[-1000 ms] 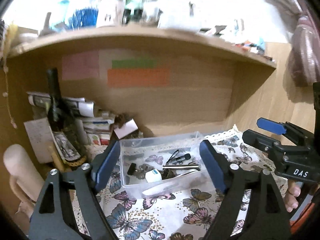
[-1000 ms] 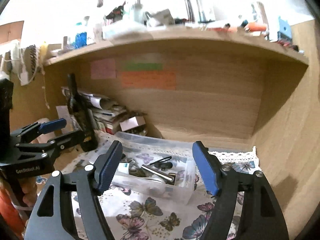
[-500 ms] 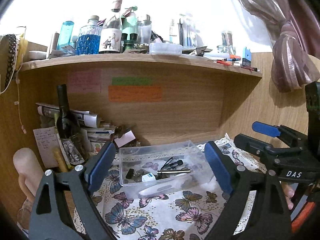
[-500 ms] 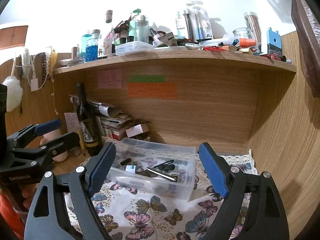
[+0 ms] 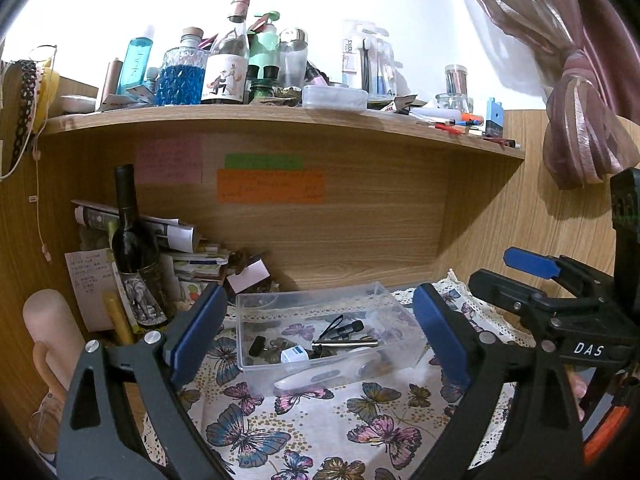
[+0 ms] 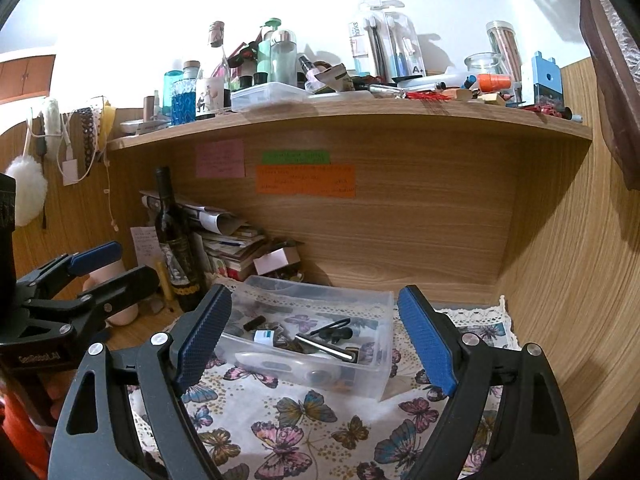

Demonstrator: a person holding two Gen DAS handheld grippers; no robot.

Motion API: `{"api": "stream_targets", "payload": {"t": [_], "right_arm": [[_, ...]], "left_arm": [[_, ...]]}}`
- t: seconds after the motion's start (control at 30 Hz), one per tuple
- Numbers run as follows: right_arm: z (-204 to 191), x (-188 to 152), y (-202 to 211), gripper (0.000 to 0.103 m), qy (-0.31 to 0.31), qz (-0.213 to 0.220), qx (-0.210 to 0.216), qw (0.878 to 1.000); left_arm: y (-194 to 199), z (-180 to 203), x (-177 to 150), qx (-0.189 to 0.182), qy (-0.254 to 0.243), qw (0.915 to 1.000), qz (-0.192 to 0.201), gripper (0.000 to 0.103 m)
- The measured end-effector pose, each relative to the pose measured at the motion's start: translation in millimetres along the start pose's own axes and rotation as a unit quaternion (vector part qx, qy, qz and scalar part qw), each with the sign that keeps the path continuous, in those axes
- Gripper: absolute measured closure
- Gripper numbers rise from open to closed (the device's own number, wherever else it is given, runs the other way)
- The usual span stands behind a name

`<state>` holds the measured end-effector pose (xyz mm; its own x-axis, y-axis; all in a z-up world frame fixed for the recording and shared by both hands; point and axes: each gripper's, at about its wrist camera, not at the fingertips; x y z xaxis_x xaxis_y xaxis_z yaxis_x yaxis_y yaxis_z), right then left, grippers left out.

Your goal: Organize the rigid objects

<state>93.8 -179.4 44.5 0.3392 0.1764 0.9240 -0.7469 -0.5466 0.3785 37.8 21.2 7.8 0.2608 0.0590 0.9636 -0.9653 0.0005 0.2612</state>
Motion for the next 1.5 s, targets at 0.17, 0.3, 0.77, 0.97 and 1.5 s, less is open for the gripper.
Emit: {"api": "stream_targets", "payload": {"t": [0.17, 0.3, 0.77, 0.97, 1.5], "right_arm": [[-0.2, -0.1, 0.3, 0.019, 0.0, 0.001, 0.0, 1.0], [-0.4, -0.2, 0.6, 0.018, 0.0, 0.001, 0.0, 1.0], [-4.7, -0.2, 2.7, 0.015, 0.0, 0.003, -0.001, 1.0], [-5.6, -0.5, 3.1, 0.014, -0.001, 0.003, -0.003, 1.0], [-4.1, -1.1, 2.5, 0.01, -0.003, 0.003, -0.002, 1.0]], "left_arm": [[0.1, -0.5, 0.0, 0.0, 0.001, 1.0, 0.0, 0.007], [0.8, 0.1, -0.2, 0.002, 0.001, 1.0, 0.002, 0.006], [4.0, 1.3, -0.3, 0.007, 0.003, 1.0, 0.006, 0.006], [3.7, 0.8, -0.4, 0.008, 0.004, 0.9999, 0.006, 0.006], [1.2, 8.5, -1.3, 0.007, -0.004, 1.0, -0.003, 0.006]]}}
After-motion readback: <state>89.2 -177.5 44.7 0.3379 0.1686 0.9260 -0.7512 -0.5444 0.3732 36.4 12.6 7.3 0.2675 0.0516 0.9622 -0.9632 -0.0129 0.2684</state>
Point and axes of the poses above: each gripper's, at about its wrist camera, not at the fingertips, and y roughly against the way its jaws point, z to its right, x to its top, and after that the axes turned 5 degrees about x, right-handed
